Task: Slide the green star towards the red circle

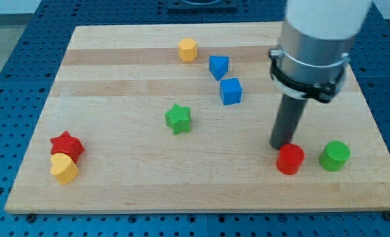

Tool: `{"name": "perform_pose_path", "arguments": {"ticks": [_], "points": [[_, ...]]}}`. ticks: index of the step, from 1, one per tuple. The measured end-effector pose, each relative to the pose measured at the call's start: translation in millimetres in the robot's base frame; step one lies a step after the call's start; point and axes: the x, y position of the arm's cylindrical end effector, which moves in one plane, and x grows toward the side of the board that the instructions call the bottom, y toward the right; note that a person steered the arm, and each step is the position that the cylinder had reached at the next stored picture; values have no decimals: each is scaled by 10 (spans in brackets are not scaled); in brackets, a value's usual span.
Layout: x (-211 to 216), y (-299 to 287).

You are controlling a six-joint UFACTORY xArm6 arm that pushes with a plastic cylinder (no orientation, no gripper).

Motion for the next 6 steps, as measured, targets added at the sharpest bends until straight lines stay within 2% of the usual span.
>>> {"name": "perform_pose_path", "arguments": {"ticks": [1, 3, 4, 5, 6], "points": [[2, 23], [-893, -1063], [-1015, -1595], [-1019, -1862], [-897, -1879]]}}
